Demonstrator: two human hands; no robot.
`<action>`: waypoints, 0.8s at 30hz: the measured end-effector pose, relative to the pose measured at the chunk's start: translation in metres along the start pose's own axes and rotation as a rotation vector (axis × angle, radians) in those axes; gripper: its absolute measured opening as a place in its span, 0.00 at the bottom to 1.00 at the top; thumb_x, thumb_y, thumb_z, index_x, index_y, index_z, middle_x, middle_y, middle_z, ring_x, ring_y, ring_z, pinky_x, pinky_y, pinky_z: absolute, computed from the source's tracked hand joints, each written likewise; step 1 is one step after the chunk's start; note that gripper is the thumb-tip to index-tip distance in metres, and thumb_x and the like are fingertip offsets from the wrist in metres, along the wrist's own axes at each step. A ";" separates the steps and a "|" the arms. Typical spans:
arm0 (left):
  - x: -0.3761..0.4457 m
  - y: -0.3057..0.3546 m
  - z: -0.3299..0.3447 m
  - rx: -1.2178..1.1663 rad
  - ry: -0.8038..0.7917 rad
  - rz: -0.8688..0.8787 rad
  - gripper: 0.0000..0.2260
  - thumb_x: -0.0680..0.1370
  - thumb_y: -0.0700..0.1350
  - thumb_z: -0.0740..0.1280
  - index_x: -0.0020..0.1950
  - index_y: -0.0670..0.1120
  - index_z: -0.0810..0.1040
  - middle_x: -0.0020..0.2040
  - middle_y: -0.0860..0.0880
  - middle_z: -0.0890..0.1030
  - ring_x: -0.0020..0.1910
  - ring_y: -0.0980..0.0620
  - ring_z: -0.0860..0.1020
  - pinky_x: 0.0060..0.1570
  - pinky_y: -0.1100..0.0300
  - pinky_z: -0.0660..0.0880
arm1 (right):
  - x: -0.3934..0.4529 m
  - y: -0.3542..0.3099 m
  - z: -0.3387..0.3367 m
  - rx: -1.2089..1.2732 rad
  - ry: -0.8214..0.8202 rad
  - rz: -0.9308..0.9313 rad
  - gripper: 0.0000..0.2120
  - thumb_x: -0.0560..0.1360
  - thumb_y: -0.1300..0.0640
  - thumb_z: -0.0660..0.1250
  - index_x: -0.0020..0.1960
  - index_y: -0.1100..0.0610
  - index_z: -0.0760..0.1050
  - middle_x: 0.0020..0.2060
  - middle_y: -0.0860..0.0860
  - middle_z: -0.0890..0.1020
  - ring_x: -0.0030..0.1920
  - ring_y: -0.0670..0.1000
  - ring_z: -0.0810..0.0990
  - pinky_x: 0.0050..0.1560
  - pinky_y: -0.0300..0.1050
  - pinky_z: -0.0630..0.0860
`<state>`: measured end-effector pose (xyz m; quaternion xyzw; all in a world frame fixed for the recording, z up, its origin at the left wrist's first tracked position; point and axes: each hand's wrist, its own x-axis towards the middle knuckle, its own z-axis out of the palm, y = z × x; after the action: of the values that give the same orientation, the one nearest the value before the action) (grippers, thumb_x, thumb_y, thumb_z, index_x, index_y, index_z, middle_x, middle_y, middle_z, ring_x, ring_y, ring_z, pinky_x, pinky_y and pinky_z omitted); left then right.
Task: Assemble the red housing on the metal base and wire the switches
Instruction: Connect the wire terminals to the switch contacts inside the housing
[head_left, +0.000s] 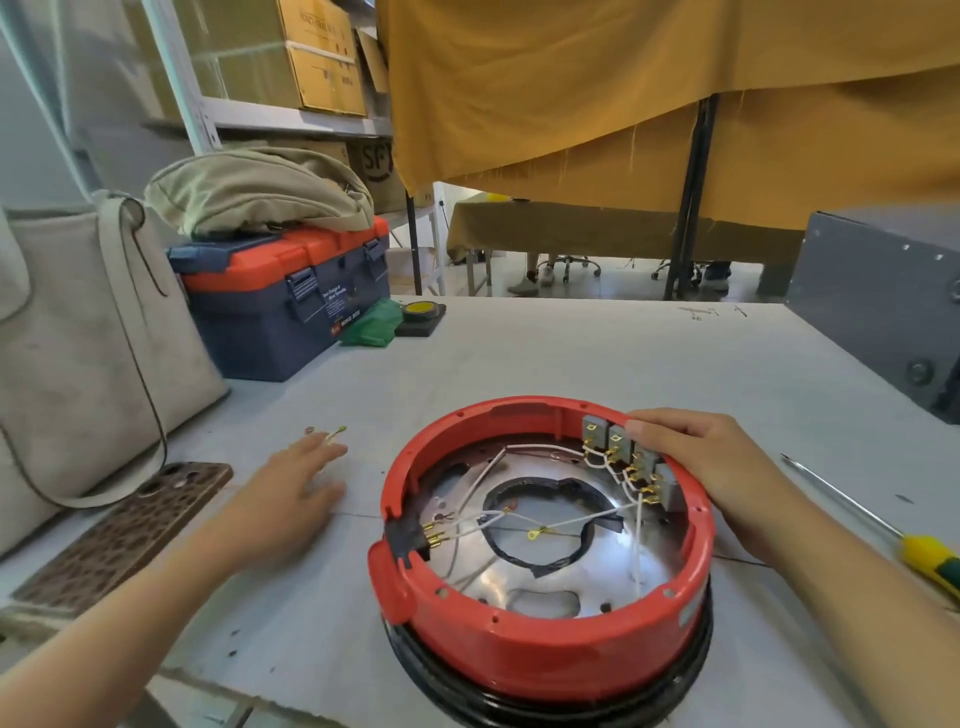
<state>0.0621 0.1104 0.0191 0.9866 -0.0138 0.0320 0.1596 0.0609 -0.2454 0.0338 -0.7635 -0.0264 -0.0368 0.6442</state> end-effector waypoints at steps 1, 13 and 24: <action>-0.002 -0.003 0.005 0.029 -0.045 -0.002 0.22 0.81 0.48 0.57 0.75 0.47 0.61 0.77 0.47 0.55 0.76 0.51 0.53 0.72 0.61 0.48 | 0.000 0.000 0.000 -0.015 0.003 -0.004 0.05 0.73 0.57 0.69 0.45 0.53 0.84 0.40 0.50 0.86 0.40 0.47 0.84 0.37 0.31 0.77; -0.017 -0.010 0.024 -0.165 0.179 0.222 0.17 0.79 0.45 0.64 0.68 0.49 0.73 0.67 0.54 0.74 0.66 0.59 0.70 0.64 0.71 0.59 | -0.002 -0.005 0.000 -0.103 0.004 0.024 0.08 0.74 0.55 0.67 0.49 0.53 0.83 0.43 0.51 0.86 0.47 0.55 0.84 0.58 0.52 0.75; 0.009 0.003 0.016 -0.251 0.352 0.098 0.07 0.76 0.40 0.66 0.52 0.49 0.80 0.53 0.51 0.78 0.49 0.55 0.75 0.51 0.65 0.69 | -0.002 -0.006 0.000 -0.137 0.002 0.018 0.07 0.73 0.53 0.67 0.47 0.51 0.83 0.42 0.50 0.86 0.47 0.54 0.83 0.59 0.55 0.75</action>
<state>0.0720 0.1022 0.0052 0.9363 -0.0377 0.2093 0.2794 0.0587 -0.2445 0.0391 -0.8059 -0.0164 -0.0336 0.5909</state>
